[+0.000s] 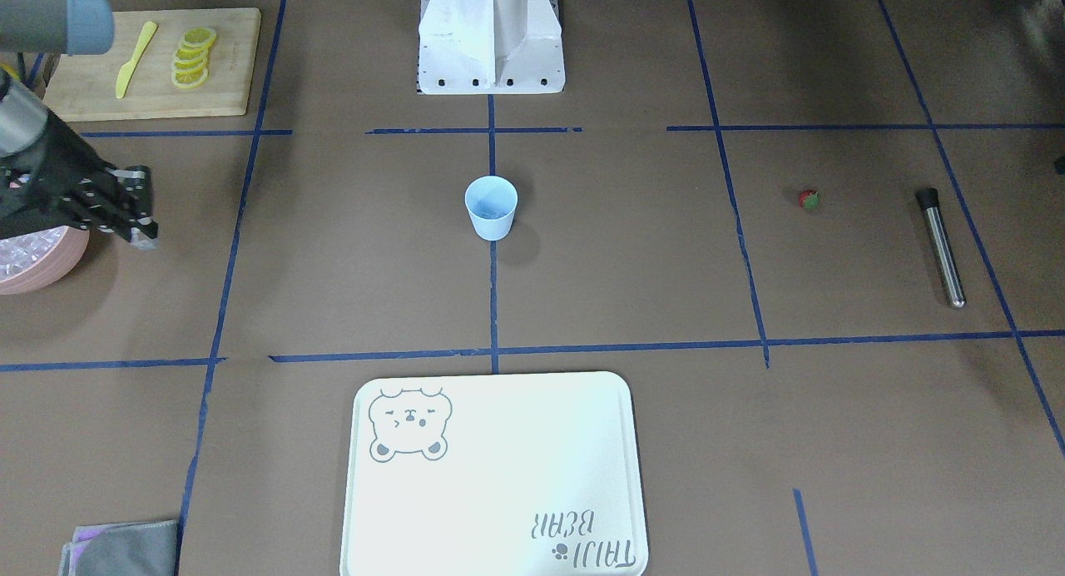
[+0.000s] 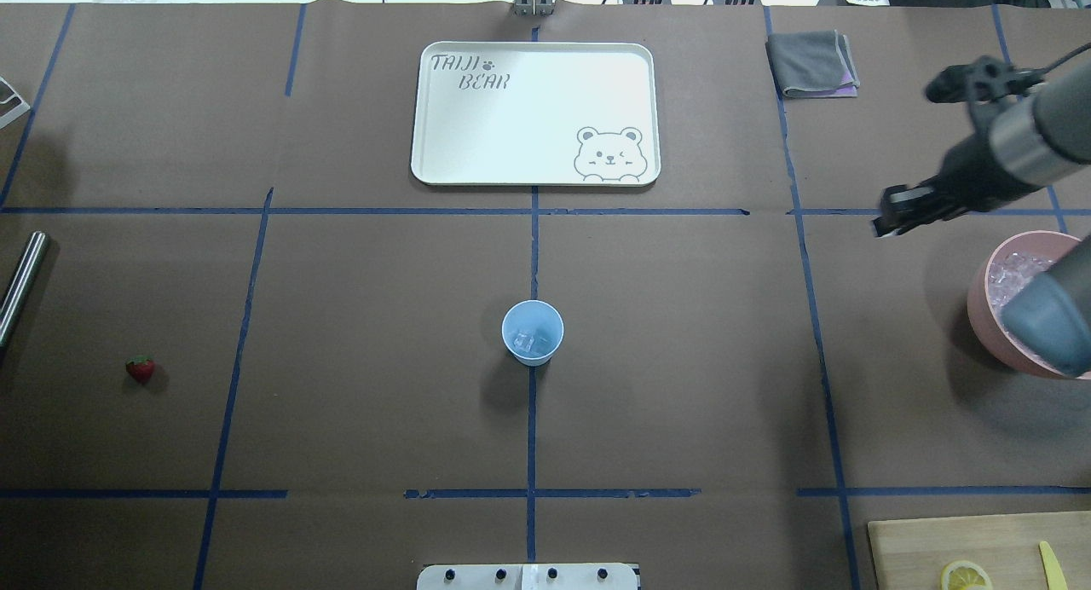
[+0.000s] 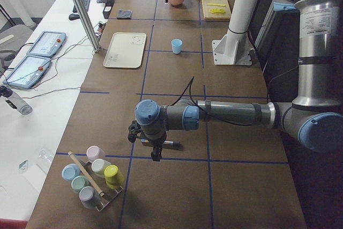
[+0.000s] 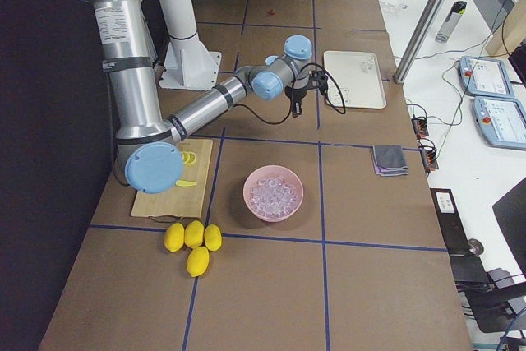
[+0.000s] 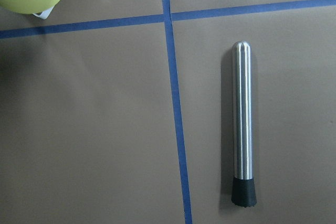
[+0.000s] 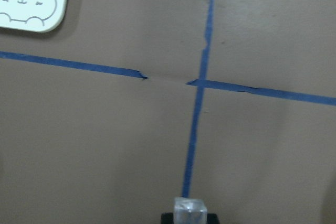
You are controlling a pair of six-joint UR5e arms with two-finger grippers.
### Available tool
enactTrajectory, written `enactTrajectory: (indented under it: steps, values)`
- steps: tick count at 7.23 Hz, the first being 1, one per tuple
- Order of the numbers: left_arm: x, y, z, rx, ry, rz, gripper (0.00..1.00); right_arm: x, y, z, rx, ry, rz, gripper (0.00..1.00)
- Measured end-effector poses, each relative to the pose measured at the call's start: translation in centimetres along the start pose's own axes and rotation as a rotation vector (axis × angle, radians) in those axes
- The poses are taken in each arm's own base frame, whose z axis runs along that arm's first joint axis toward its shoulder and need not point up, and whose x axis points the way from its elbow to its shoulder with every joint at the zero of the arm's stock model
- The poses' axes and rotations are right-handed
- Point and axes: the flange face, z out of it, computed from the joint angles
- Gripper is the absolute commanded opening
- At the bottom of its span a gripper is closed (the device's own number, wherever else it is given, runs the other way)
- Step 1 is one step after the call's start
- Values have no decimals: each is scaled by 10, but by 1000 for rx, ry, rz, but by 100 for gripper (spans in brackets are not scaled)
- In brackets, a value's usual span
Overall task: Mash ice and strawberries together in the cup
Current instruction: 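Carry the ice cube with the right gripper over the blue cup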
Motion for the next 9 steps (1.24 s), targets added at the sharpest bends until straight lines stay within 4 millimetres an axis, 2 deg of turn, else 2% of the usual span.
enactTrajectory:
  steps: [2, 4, 5, 6, 7, 9]
  values:
    - [1, 0, 1, -2, 0, 1, 100, -129, 0, 16, -10, 44, 64, 1]
    - [2, -1, 2, -5, 0, 4, 100, -243, -2, 34, 9, 46, 160, 1]
    - [3, -1, 3, -6, 0, 5, 100, -292, 4, 43, 18, 44, 200, 1]
    - [3, -1, 4, -9, 0, 7, 100, -327, 15, 52, 26, 44, 227, 1]
    - [4, -1, 5, -10, 0, 9, 100, -347, 26, 59, 35, 49, 237, 2]
    - [5, -2, 6, -13, 1, 12, 100, -358, 36, 72, 35, 65, 241, 4]
